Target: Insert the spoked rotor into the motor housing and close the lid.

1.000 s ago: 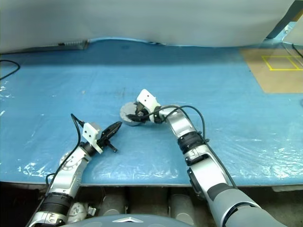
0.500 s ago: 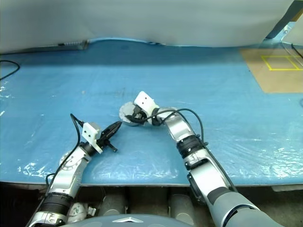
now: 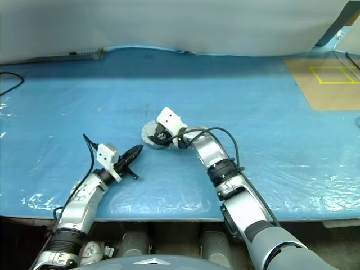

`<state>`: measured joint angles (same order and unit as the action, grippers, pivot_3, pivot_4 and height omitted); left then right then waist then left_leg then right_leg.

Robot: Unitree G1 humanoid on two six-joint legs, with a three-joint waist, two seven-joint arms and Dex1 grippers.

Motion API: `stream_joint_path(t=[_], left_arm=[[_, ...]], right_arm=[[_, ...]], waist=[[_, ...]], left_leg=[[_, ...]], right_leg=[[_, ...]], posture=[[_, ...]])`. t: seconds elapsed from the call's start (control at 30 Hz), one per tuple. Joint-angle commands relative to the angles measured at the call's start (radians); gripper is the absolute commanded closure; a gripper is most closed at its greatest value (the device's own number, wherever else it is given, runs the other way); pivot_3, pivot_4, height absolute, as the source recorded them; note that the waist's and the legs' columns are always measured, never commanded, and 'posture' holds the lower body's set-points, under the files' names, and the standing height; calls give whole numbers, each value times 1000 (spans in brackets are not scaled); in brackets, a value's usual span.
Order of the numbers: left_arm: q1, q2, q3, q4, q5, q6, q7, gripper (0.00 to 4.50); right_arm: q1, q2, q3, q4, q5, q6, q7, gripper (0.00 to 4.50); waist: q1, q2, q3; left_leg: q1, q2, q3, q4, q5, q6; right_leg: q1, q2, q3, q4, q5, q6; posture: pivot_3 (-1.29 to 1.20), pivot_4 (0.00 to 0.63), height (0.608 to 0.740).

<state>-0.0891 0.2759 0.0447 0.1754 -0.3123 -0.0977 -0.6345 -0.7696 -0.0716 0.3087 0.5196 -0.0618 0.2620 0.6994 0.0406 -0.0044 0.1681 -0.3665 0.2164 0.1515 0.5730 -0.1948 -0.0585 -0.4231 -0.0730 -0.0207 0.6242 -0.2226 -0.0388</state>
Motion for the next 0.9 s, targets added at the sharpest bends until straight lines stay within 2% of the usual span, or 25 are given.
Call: stream_joint_path(t=[0.03,0.2,0.37,0.5,0.9], left_arm=[[-69,12,87,-77,-120,144,45,4500],[-184,36,153,-74,-263,445,89,4500],[-274,38,213,-83,-473,774,118,4500],[-328,9,240,-33,-510,830,145,4500],[-339,-33,163,18,-370,794,175,4500]], right_arm=[[5,-10,14,18,-20,19,-2,1554],[4,-7,15,23,-20,20,-5,1554],[2,-3,15,30,-22,18,-10,1554],[-3,-1,17,42,-26,10,-14,1554],[-6,-2,14,49,-25,2,-19,1554]], waist=[[0,0,0],[0,0,0],[0,0,0],[0,0,0],[1,0,0]], left_leg=[[0,0,0,0,0,0],[0,-1,0,0,0,0],[0,-2,0,0,0,-1],[0,-2,0,0,0,-1],[1,-2,-1,0,0,0]], right_leg=[[0,0,0,0,0,0],[1,0,0,0,0,0],[0,0,1,0,0,0],[0,0,1,0,0,0],[1,0,0,-1,0,0]], posture=[[0,150,740],[0,150,740],[0,150,740],[0,150,740],[0,150,740]])
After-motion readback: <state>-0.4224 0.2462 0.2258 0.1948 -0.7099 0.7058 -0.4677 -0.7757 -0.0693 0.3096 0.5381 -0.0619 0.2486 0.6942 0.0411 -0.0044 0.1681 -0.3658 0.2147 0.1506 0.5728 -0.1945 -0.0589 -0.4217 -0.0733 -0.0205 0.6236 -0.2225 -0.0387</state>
